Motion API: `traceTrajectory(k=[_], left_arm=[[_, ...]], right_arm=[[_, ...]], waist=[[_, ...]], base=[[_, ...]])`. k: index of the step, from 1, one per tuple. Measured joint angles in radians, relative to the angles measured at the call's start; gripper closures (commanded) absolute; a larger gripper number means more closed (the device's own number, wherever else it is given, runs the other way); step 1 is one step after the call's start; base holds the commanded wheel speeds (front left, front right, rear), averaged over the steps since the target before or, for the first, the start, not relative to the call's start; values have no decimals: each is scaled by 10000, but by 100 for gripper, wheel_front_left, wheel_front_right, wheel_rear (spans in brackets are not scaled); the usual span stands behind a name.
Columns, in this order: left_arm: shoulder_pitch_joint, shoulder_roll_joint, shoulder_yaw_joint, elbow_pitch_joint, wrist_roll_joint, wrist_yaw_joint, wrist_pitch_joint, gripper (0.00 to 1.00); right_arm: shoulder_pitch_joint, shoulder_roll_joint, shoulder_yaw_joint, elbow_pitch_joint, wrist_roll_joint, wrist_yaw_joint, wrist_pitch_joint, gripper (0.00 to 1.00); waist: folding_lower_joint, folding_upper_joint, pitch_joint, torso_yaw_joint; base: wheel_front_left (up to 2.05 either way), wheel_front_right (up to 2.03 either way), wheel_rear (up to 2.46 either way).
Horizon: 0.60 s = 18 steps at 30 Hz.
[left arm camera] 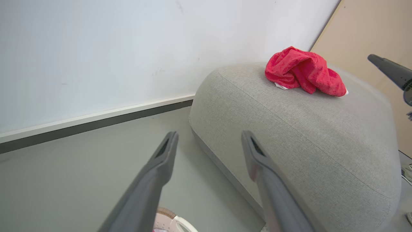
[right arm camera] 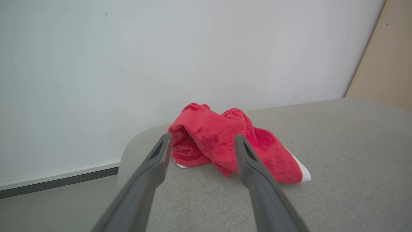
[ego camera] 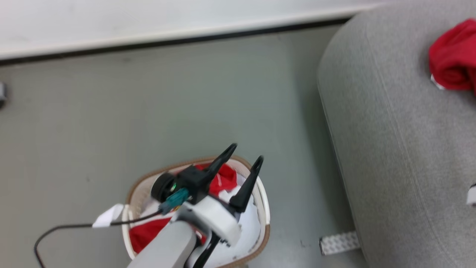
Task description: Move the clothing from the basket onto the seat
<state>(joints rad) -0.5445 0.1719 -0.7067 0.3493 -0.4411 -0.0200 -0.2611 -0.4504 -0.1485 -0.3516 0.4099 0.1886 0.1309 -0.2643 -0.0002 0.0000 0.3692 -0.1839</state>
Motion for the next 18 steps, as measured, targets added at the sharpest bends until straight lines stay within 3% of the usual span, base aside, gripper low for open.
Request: traceTrajectory(k=[9,18], left_arm=[[2057,190,1770,-447,366,435,-31,0],[4078,-201,3766,-897,1197,322,-31,0]], right_arm=[[2547,663,1505,-1985,96,4,-2,0],[4072,907,2612,-2383,153,6,-2,0]], waist=[[-1,0,-1531,597],[-2,0,-2723,1233]], base=[[0,0,0],[0,0,0]])
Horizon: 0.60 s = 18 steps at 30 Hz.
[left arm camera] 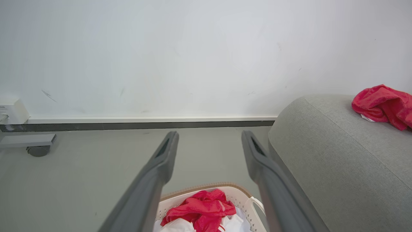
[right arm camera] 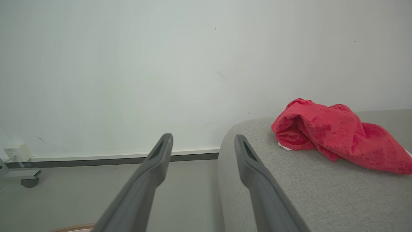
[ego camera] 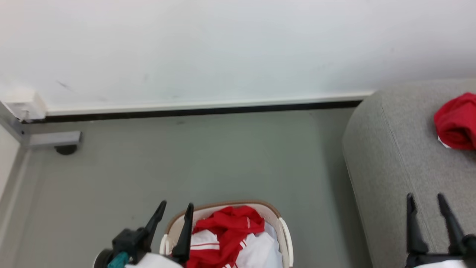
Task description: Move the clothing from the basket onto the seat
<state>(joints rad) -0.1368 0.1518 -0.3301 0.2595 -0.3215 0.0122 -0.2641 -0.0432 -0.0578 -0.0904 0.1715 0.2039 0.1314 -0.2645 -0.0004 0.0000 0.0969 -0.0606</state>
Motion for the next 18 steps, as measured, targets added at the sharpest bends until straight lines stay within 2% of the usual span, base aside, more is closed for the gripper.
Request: traceTrajectory(k=[9,18], left_arm=[[1188,-474,1244,-36,773,-470,0,0],[1437,-763,1848,-73,1296,-840,0,0]], right_arm=[[787,56,619,447,-31,0,0,0],[814,71,849,665,84,0,0,0]], waist=[[1,1,-884,377],[2,1,-1052,458]], base=[[0,0,0],[0,0,0]])
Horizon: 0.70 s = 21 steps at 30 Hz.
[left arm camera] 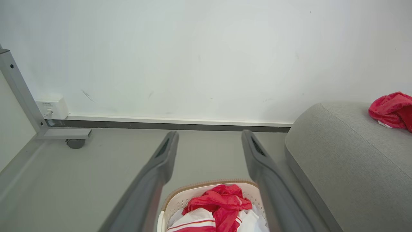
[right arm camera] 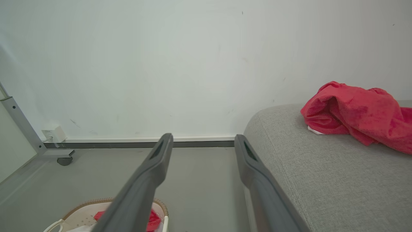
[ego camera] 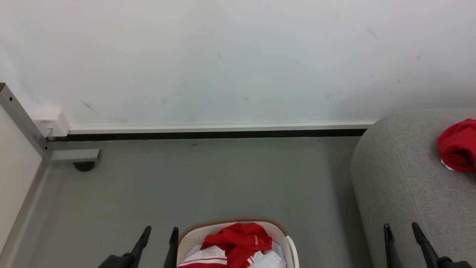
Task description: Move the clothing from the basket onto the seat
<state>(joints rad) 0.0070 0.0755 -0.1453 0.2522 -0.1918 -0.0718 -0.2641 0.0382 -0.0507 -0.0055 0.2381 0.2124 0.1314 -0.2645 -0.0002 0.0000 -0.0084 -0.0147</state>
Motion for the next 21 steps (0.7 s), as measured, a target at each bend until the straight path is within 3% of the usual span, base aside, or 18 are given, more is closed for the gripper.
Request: traceTrajectory(k=[9,21], left_arm=[[-270,-117,79,186,485,-253,-2,0],[-3457,332,-1356,2661,1645,-510,117,0]], right_arm=[[-371,4,355,10,182,0,0,0],[-1784,2,1083,-242,790,0,0,0]], waist=[[0,0,443,-395],[3,0,2504,-1272]], base=[[0,0,0],[0,0,0]])
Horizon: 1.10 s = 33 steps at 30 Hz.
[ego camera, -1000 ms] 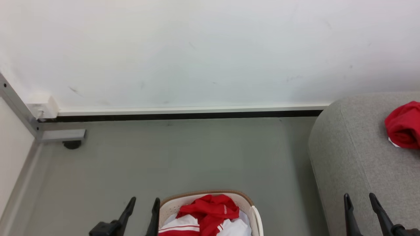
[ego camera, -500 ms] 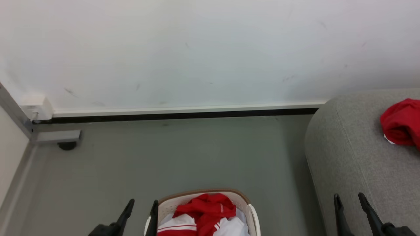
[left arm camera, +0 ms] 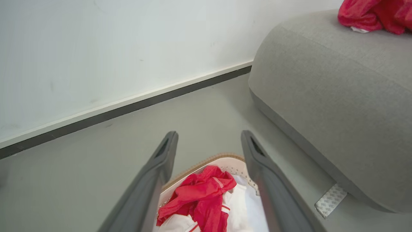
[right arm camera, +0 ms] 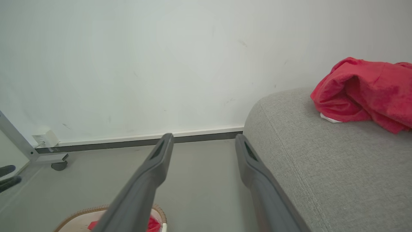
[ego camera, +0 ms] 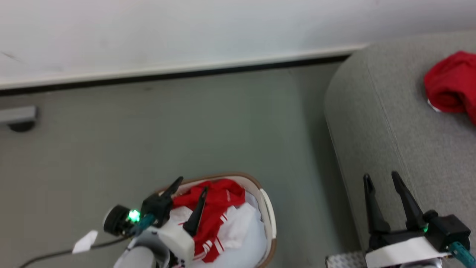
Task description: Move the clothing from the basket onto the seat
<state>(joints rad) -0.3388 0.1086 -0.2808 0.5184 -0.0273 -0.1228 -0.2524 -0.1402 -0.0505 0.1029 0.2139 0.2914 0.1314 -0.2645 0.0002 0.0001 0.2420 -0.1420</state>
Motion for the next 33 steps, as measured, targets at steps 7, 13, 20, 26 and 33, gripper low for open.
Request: traceTrajectory(k=[7,13,20,26,33], left_arm=[[-1673,284,-874,1801,316,-48,932,0],[-2665,625,-1283,3206,474,-61,2104,0],[-3522,888,-1298,4263,629,61,2982,0],[-4007,1191,-1434,4865,757,280,3507,0],[-4408,1507,-1590,5344,926,725,3511,61]], right_arm=[[-929,-10,529,-221,690,0,0,0],[-1819,-4,1198,-606,1285,0,0,0],[-2495,-6,1733,-1045,1749,0,0,0],[-2961,-2,2123,-1501,2061,0,0,0],[-3241,-2,2234,-1904,2217,2,0,0]], waist=[[1,0,1371,-726],[1,0,2446,-1410],[1,-1,3622,-2072],[1,-1,4458,-2528],[0,-1,5166,-2878]], base=[[0,0,0],[0,0,0],[0,0,0],[0,0,0],[0,0,0]])
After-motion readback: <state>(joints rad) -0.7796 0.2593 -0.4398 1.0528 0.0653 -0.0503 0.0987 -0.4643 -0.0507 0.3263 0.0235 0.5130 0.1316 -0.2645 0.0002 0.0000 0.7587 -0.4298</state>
